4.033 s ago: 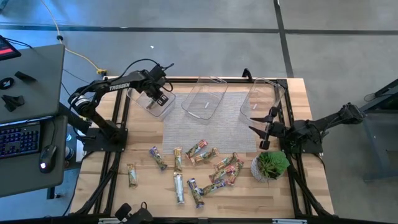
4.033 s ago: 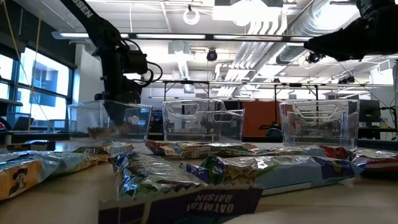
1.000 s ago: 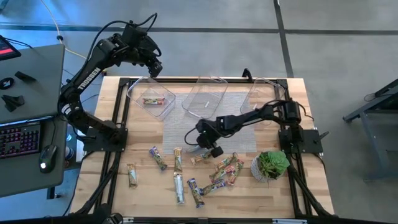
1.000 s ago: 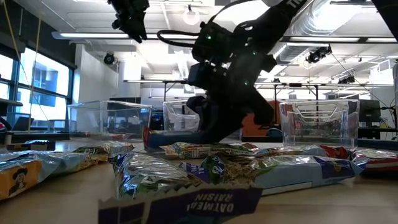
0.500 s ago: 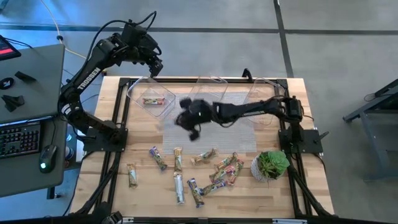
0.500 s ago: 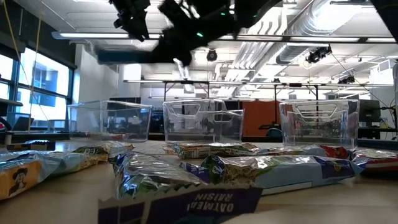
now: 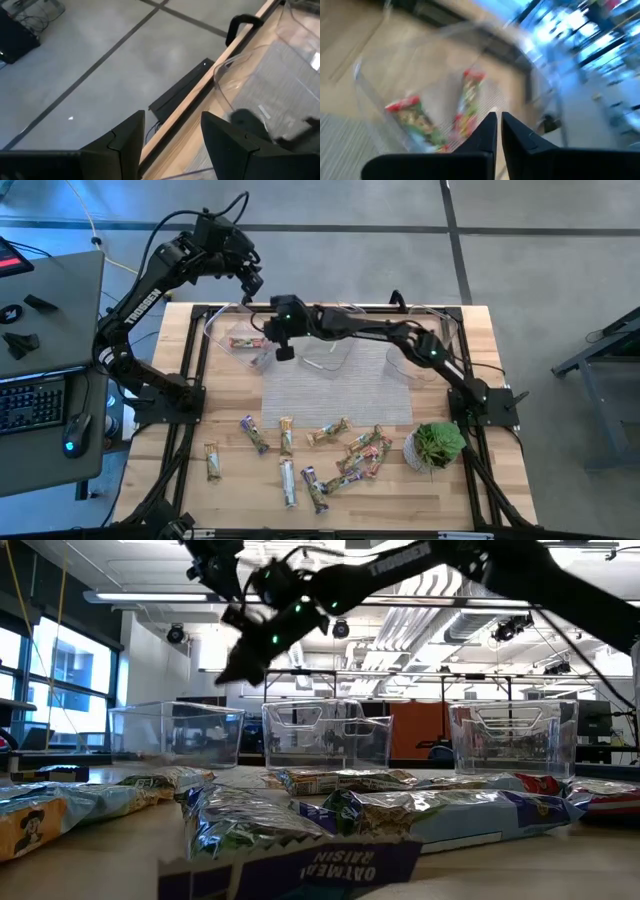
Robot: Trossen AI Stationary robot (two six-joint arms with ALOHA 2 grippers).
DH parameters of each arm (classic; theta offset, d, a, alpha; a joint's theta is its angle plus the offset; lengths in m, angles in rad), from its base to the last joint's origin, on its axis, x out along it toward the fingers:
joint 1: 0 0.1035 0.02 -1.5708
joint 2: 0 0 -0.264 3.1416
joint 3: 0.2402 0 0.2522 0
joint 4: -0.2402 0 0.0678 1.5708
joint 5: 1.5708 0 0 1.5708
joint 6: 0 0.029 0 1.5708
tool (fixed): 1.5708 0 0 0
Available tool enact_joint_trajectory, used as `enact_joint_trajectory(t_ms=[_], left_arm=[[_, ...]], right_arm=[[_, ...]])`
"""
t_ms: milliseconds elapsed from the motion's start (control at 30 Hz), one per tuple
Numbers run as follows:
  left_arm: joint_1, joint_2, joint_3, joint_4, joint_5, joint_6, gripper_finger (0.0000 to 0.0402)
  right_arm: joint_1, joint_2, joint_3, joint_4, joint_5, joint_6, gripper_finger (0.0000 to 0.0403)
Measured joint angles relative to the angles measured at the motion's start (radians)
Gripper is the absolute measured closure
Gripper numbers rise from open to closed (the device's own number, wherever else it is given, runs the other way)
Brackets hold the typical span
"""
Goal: Pick and place Granola Bars by type
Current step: Put the yellow granola bar into the middle transparent bin
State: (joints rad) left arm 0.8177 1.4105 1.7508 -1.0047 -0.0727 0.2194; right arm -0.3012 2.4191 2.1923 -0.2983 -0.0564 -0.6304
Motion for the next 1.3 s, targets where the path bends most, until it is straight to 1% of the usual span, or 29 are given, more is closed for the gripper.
enact_joint_trajectory(t_ms=[67, 233, 300, 400, 500, 567, 600, 700, 800, 867, 933, 1000, 1100, 1200, 1300], left_arm=[[0.0, 0.0, 0.0, -0.001, 0.0, 0.013, 0.0213], [0.0, 0.0, 0.0, 0.004, -0.02, 0.014, 0.0213], [0.0, 0.0, 0.0, 0.004, -0.021, 0.014, 0.0213], [0.0, 0.0, 0.0, 0.004, -0.024, 0.013, 0.0213], [0.0, 0.0, 0.0, 0.004, -0.025, 0.013, 0.0213], [0.0, 0.0, 0.0, 0.004, -0.026, 0.013, 0.0213], [0.0, 0.0, 0.0, 0.004, -0.026, 0.012, 0.0213], [0.0, 0.0, 0.0, 0.002, -0.024, 0.011, 0.0213], [0.0, 0.0, 0.0, -0.005, -0.019, -0.004, 0.0213], [0.0, 0.0, 0.0, -0.017, -0.017, -0.014, 0.0213], [0.0, 0.0, 0.0, -0.029, -0.016, -0.015, 0.0213], [0.0, -0.001, 0.0, -0.036, -0.015, -0.015, 0.0213], [0.0, -0.001, 0.0, -0.04, -0.015, -0.036, 0.0213], [0.0, -0.001, 0.0, -0.046, -0.005, -0.041, 0.0213], [0.0, -0.001, 0.0, -0.047, 0.031, -0.047, 0.0213]], right_arm=[[-0.002, 0.028, 0.036, -0.03, -0.005, -0.007, 0.0393], [0.011, 0.029, 0.047, -0.008, 0.003, -0.054, 0.0399], [0.021, 0.024, 0.045, -0.012, 0.023, -0.065, 0.04], [0.046, 0.001, 0.045, -0.019, 0.075, -0.126, 0.0393], [0.08, -0.036, 0.045, -0.02, 0.176, -0.2, 0.0376], [0.104, -0.06, 0.045, -0.038, 0.251, -0.219, 0.0359], [0.114, -0.072, 0.045, -0.06, 0.273, -0.22, 0.035], [0.137, -0.112, 0.045, -0.162, 0.289, -0.217, 0.0322], [0.155, -0.152, 0.045, -0.284, 0.284, -0.158, 0.0298], [0.166, -0.174, 0.045, -0.369, 0.266, -0.093, 0.0285], [0.178, -0.194, 0.045, -0.458, 0.216, -0.039, 0.0277], [0.19, -0.208, 0.045, -0.519, 0.125, 0.0, 0.0273], [0.206, -0.219, 0.045, -0.62, -0.042, 0.057, 0.0273], [0.219, -0.219, 0.045, -0.675, -0.172, 0.064, 0.0273], [0.238, -0.22, 0.013, -0.663, -0.215, 0.062, 0.0272]])
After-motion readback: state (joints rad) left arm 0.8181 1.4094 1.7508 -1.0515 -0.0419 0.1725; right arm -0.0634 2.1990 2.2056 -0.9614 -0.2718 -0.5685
